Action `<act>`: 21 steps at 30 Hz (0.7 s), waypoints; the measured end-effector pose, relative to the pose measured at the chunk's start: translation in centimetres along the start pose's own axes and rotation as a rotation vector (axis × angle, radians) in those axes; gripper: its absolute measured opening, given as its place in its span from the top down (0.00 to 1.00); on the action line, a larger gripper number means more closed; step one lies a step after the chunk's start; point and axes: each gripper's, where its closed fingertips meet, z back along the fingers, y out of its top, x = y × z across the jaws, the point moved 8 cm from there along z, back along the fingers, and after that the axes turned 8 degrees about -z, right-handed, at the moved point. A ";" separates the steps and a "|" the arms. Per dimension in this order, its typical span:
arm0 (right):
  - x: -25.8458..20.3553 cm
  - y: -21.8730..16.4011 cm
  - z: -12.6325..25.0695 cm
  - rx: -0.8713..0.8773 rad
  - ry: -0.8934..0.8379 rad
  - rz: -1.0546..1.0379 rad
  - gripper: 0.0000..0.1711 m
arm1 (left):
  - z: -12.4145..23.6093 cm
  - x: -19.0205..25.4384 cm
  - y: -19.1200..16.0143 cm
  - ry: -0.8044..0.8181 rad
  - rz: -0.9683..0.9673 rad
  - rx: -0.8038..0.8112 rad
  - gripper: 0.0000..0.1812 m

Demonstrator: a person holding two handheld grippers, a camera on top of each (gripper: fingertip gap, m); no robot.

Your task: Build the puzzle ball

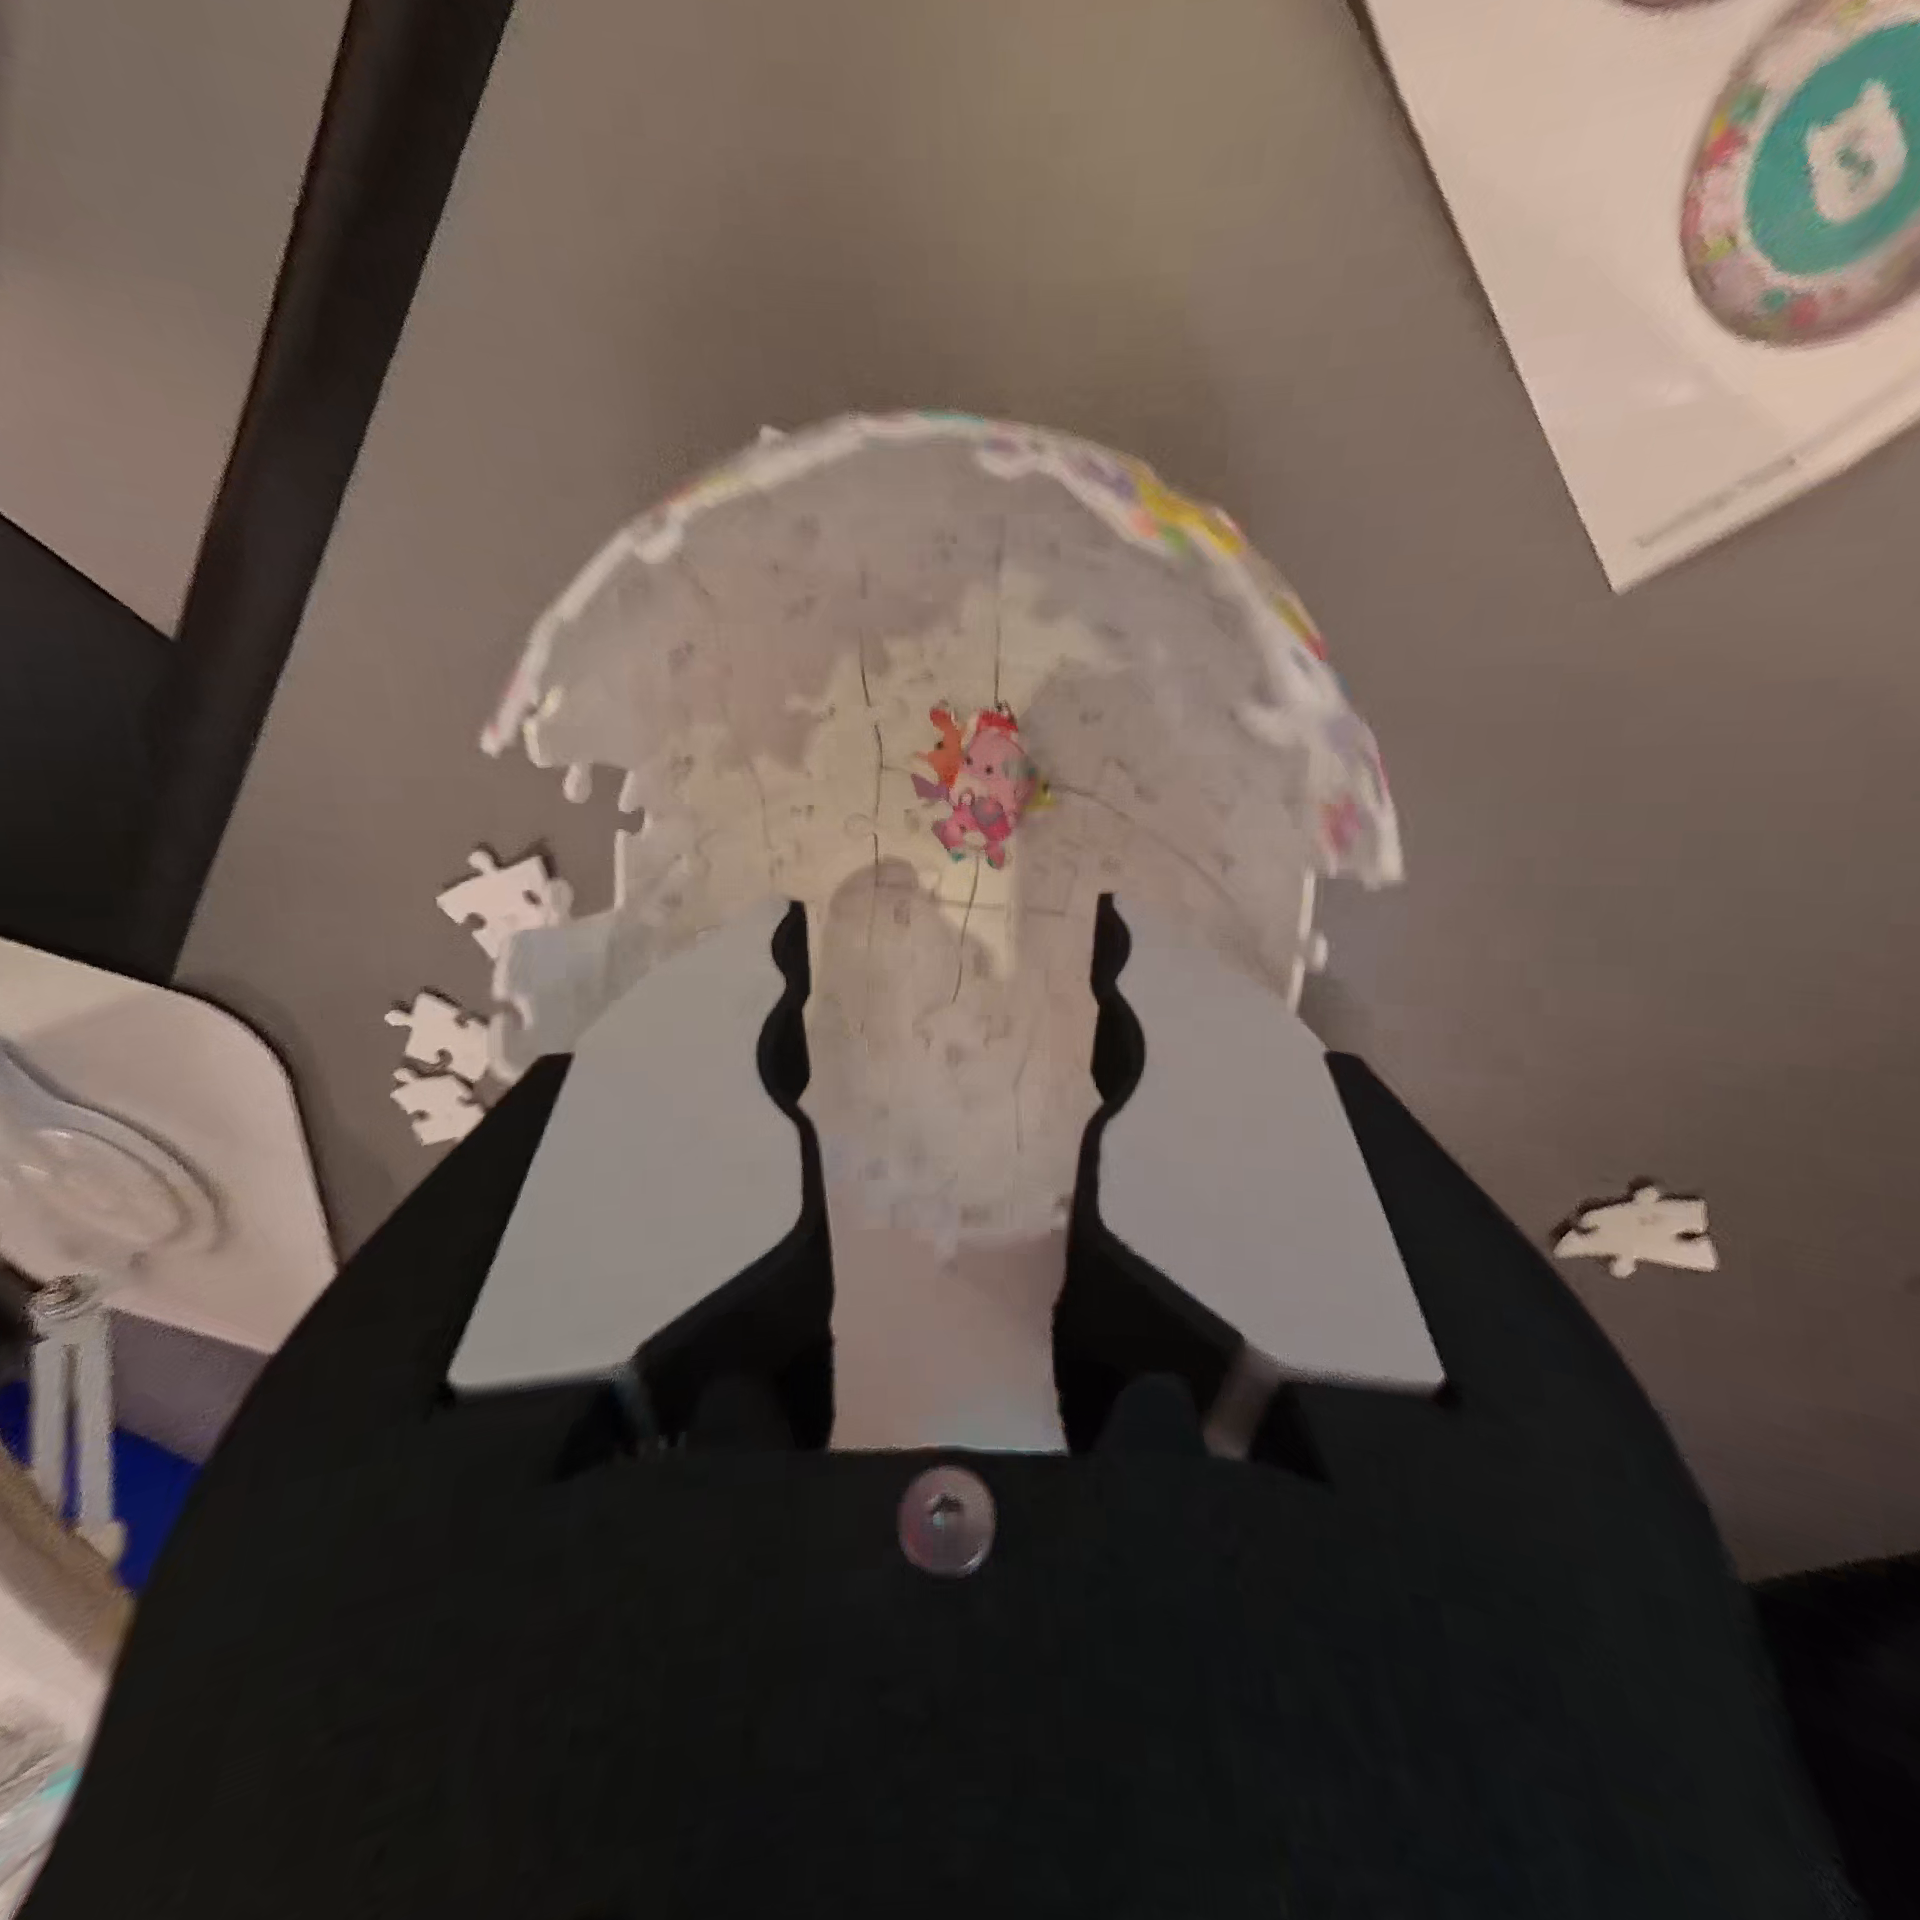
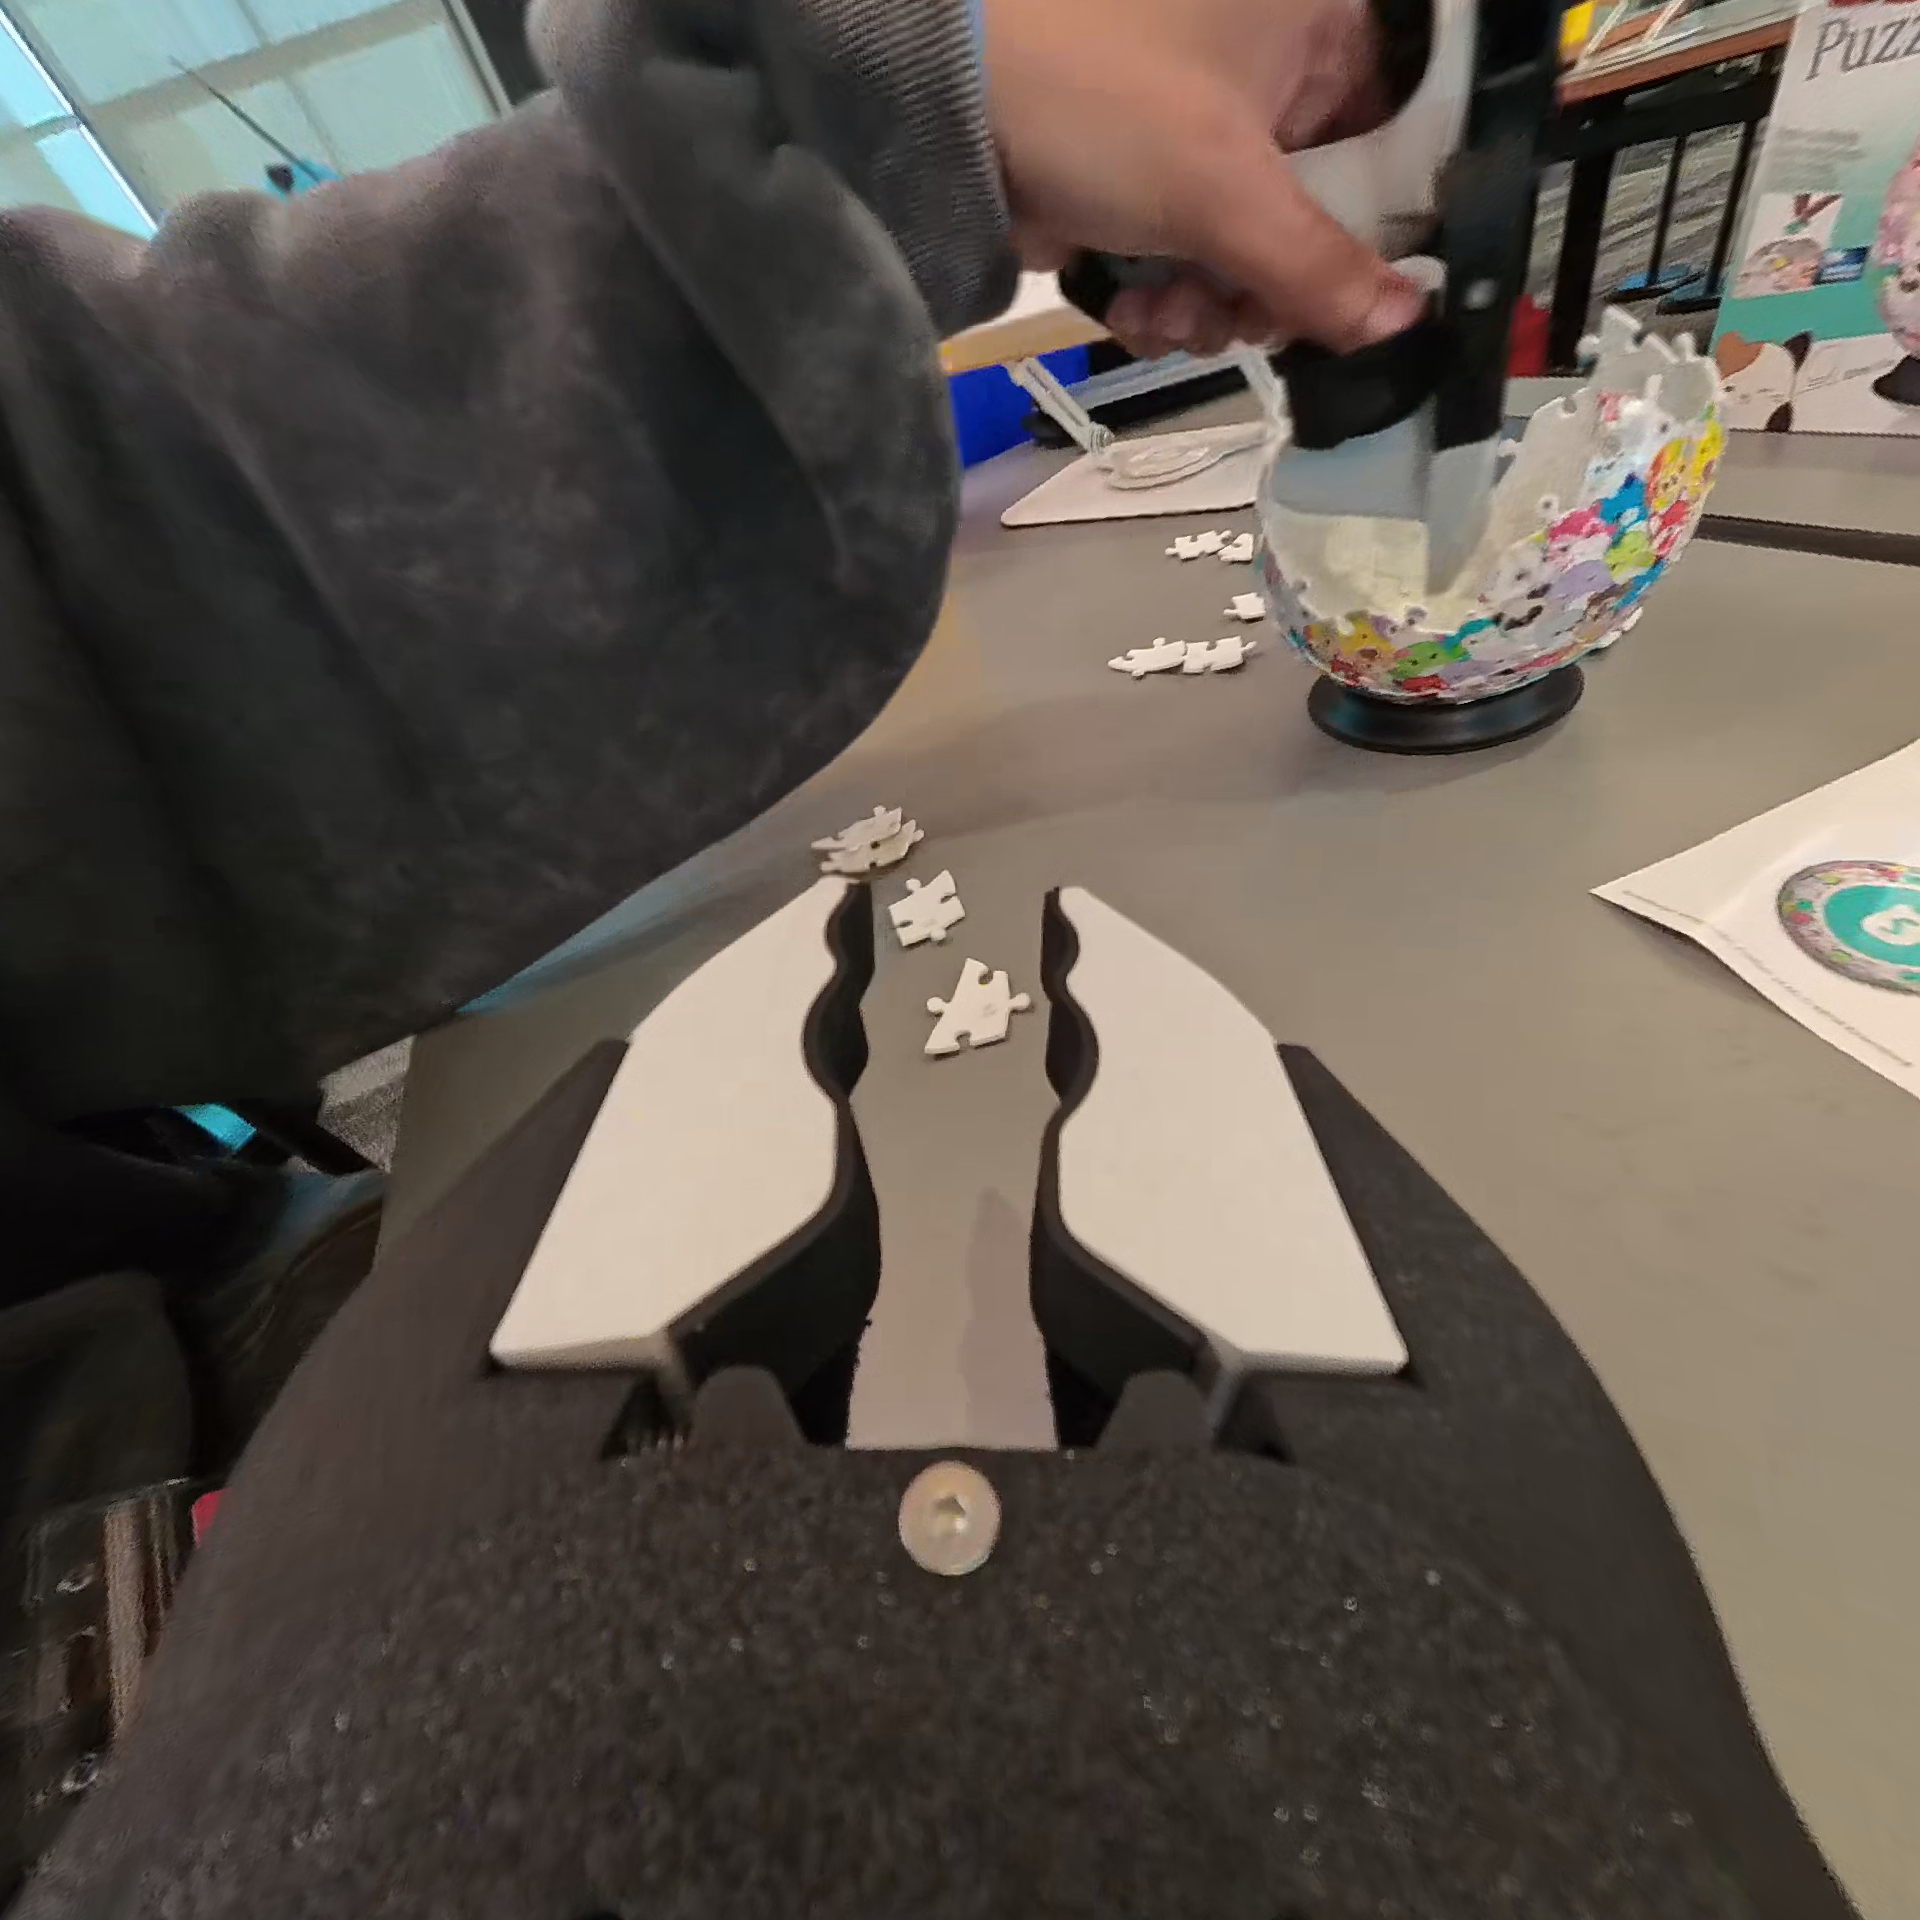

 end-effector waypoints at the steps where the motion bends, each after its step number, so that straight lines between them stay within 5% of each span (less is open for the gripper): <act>1: 0.0 -0.2 0.0 -0.008 0.001 0.009 0.82 | -0.6 -0.2 0.3 -0.027 0.017 -0.017 0.71; 21: 0.2 -0.6 -0.1 -0.047 0.011 0.013 0.82 | -4.5 -0.4 1.5 -0.123 -0.002 -0.177 0.83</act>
